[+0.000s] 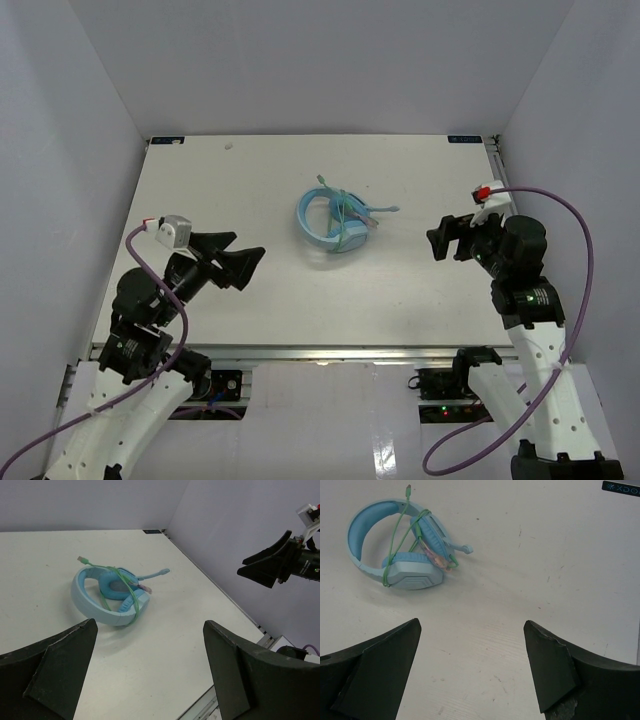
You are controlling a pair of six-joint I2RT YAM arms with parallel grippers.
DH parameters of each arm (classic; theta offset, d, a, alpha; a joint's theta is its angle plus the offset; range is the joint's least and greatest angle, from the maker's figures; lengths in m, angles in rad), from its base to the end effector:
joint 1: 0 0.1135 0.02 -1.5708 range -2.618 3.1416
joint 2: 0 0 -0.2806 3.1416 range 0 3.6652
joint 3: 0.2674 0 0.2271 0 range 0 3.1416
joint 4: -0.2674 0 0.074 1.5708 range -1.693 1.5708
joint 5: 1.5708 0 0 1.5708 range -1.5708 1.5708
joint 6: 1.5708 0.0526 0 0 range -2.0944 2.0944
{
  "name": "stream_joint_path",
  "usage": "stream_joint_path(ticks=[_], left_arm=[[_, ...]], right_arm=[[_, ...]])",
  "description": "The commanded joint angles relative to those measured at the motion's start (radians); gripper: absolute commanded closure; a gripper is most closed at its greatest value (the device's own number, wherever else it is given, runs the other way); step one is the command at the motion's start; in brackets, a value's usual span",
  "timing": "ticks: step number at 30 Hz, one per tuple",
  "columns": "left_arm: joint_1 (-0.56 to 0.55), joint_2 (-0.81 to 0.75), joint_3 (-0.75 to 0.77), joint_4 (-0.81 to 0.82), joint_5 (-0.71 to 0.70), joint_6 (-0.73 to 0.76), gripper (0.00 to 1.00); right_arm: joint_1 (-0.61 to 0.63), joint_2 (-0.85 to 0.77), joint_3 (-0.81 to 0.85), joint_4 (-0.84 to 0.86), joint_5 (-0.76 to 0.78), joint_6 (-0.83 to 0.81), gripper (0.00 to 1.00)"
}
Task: Wrap the headphones
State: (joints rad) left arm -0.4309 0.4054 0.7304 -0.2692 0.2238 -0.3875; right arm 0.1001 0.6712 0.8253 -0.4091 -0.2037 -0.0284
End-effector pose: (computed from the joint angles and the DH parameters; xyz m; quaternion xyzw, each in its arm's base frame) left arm 0.0638 -0.0422 0.3580 0.0959 0.6809 -0.3577 0.6319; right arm 0.1272 0.0235 0.3493 -0.1126 0.7816 0.1022 0.6050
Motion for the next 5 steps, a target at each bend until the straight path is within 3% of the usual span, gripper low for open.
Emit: stream_joint_path(ticks=[1, 5], left_arm=[[0.004, -0.008, -0.019, -0.031, -0.012, -0.023, 0.02], [0.004, -0.005, -0.023, -0.038, -0.009, -0.025, 0.02]], right_arm=[[-0.002, -0.028, -0.015, 0.035, 0.050, -0.018, 0.10], [-0.002, -0.044, -0.032, 0.035, 0.064, -0.039, 0.10]])
